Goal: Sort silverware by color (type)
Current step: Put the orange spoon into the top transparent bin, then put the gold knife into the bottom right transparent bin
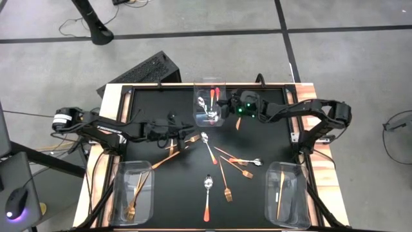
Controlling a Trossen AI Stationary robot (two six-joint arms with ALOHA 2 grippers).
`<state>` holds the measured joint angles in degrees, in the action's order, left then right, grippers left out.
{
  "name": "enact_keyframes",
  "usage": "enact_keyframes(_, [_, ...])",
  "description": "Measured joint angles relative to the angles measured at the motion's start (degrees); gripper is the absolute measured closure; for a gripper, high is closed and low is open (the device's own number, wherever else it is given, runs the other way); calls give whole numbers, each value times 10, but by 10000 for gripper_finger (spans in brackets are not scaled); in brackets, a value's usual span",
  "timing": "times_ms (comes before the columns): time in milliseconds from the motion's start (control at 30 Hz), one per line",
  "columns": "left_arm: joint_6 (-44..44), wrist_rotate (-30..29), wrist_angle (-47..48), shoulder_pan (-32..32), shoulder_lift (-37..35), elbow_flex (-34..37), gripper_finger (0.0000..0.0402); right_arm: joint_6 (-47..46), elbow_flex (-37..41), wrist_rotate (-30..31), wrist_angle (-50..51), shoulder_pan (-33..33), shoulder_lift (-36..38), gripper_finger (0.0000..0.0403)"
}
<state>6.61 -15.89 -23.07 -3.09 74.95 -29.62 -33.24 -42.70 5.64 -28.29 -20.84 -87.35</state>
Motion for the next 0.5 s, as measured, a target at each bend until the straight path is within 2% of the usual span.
enact_keyframes(200, [7,-2,-1,6,8,0,317,22,0,-22,-18,7,6,302])
enact_keyframes(300, [17,-2,6,6,11,0,317,45,1,-99,11,5,29,280])
enact_keyframes(400, [33,-8,41,15,11,0,317,43,0,-161,99,17,86,269])
enact_keyframes(467, [41,-25,53,27,11,0,317,39,0,-148,186,34,130,268])
enact_keyframes(500, [41,-36,54,33,13,0,317,39,0,-122,226,44,151,270])
